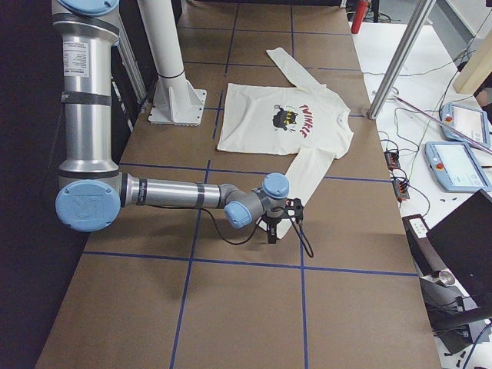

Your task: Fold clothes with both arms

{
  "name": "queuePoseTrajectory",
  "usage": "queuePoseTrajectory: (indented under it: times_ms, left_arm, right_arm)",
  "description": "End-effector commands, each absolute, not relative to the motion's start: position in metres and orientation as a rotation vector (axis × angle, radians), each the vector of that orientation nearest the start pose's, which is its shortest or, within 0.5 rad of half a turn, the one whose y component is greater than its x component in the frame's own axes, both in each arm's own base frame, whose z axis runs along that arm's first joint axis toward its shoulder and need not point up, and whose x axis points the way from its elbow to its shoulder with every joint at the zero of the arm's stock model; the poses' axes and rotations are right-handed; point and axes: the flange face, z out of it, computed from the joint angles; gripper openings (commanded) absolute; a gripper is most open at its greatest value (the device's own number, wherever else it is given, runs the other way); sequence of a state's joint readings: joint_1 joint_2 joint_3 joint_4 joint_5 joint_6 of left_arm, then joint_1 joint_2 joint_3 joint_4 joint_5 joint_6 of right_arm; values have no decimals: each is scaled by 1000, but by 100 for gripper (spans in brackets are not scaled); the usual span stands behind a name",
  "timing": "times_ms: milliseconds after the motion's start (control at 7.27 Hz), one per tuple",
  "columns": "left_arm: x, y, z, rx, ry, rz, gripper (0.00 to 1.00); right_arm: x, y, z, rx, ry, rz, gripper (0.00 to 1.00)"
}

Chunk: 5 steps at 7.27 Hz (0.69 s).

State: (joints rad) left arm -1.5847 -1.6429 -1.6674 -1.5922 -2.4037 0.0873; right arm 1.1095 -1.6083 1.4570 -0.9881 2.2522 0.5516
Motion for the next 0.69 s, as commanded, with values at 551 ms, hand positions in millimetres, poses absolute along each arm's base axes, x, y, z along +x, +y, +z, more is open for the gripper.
queuePoseTrajectory:
  times_ms: [551]
  left_arm:
    - [-67, -526, 569, 234, 820, 156, 100]
  right_arm:
    - [-175, -479, 681, 19, -780, -84, 99]
